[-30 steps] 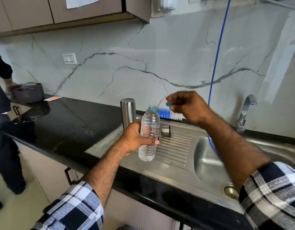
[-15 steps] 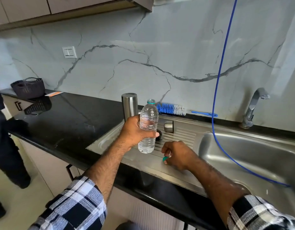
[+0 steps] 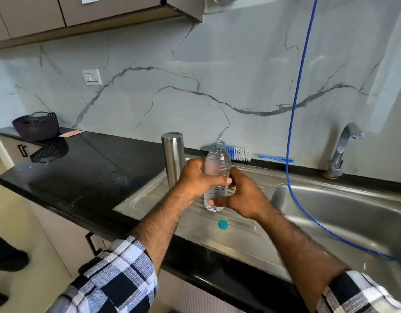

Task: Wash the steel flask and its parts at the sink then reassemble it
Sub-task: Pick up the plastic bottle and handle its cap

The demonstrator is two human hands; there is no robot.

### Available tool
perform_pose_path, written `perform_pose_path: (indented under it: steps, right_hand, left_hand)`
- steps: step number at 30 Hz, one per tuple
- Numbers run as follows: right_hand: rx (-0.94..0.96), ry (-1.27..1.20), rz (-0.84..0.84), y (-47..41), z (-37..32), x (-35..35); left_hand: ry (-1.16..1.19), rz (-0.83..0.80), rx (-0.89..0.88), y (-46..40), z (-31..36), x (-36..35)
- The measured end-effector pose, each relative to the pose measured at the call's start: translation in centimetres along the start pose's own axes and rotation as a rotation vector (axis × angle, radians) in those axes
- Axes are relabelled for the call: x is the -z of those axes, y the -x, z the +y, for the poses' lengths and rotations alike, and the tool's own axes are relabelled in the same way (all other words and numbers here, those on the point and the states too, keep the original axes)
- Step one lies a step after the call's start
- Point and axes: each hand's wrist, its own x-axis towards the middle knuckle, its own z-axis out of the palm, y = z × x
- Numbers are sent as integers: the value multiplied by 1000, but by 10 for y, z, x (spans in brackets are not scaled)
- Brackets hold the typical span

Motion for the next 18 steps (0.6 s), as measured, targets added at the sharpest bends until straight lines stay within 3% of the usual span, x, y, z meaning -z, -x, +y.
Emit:
perform_pose_path:
  steps: [9, 18]
  right_hand:
    - [-77, -110, 238, 9, 14, 13]
    - [-50, -220, 280, 2, 11, 3]
  left_hand:
    - [45, -51, 12, -8, 33, -13]
    - [81, -61, -35, -12, 45, -11]
